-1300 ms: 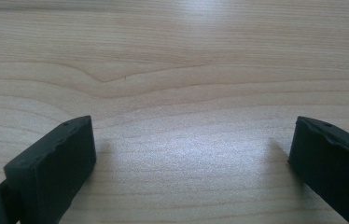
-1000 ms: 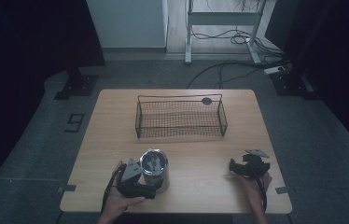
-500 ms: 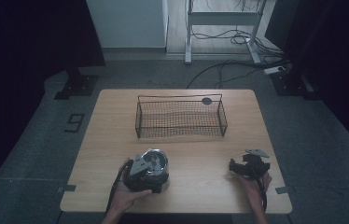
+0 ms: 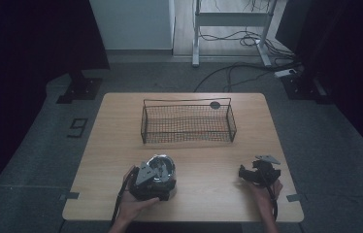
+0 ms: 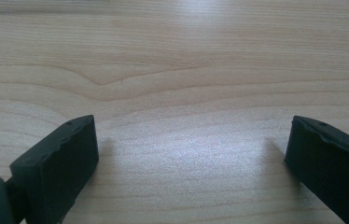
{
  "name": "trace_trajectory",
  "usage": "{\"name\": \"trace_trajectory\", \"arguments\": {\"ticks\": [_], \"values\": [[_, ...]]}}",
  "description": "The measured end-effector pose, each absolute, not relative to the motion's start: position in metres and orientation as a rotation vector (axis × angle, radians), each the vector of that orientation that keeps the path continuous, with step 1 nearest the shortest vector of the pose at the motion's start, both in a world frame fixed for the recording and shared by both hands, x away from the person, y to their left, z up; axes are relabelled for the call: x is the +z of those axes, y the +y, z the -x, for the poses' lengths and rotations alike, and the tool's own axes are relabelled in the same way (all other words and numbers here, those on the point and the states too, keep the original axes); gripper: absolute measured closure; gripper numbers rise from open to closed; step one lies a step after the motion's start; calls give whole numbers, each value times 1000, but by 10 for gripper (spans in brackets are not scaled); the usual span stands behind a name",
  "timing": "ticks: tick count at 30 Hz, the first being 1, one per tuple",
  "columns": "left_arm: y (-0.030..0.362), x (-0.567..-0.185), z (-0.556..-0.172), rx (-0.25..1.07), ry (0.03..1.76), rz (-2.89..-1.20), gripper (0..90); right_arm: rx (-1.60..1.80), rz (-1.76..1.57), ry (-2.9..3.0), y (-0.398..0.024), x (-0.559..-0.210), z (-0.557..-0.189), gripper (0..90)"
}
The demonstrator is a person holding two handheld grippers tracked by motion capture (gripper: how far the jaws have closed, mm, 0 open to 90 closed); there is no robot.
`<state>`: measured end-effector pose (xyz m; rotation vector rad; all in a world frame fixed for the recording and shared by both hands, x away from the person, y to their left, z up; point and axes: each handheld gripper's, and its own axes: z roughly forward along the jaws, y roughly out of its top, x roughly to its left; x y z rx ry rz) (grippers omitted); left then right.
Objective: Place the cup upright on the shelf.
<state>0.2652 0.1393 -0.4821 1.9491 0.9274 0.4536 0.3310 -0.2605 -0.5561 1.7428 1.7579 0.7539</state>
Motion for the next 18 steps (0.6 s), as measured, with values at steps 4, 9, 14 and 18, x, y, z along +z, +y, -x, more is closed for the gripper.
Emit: {"name": "trace_trajectory", "arguments": {"ticks": [4,9,14,18], "values": [[139,-481,-266,457,932,-1946,34,757,-1739,1758,-260,-556,-331,27],[139,-475,-266,469,954,-1916,35,759,-1738,1759,-260,-556,-331,30],[136,-462,-269,466,974,-1877,36,764,-1734,1762,-260,-556,-331,41],[132,-451,-272,484,985,-1878,36,765,-1730,1763,-260,-556,-330,51]]}}
